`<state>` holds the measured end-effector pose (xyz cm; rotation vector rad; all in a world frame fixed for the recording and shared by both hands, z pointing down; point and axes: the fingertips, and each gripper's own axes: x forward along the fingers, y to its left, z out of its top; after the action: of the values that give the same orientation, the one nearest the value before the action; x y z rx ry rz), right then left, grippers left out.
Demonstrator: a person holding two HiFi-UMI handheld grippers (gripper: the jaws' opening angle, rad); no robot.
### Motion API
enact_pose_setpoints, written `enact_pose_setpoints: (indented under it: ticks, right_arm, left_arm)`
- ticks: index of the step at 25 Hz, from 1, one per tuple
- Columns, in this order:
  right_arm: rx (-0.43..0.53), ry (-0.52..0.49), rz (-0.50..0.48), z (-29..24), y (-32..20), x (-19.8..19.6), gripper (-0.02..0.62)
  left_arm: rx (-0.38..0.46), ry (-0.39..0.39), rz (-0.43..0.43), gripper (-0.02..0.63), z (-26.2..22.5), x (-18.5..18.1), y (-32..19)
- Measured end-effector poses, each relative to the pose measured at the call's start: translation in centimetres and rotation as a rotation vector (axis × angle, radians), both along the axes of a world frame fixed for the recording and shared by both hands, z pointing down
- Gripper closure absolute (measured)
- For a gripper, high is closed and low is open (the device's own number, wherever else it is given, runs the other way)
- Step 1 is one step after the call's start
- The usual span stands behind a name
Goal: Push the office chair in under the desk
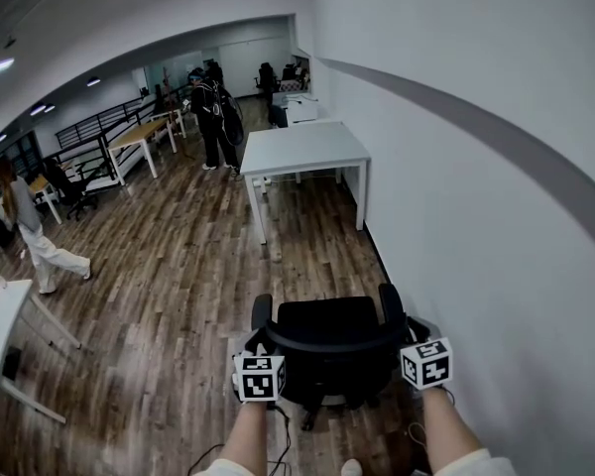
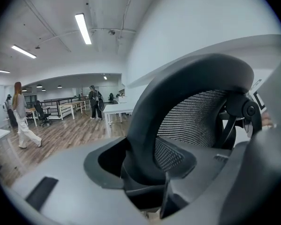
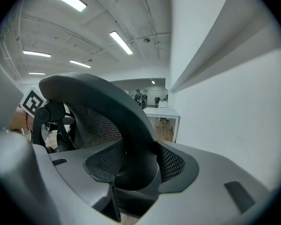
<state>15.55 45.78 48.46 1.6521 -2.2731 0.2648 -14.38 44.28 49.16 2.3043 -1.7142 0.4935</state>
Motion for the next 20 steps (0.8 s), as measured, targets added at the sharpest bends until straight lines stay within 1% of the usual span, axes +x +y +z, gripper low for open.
enact_pose_setpoints:
  ticks: [13, 20]
  right_arm:
    - [0.012, 0.011, -0.023, -0.1, -4.6, 0.8, 0.371]
    - [0.000, 0.013, -0.035, 0.2, -6.5, 1.1, 0.371]
  left_arm:
    - [0.000, -0.009, -0.037, 0.416, 0.1, 0.7, -3.6]
    - [-0.010, -0.012, -0.044, 0.416, 0.3, 1.2, -5.1]
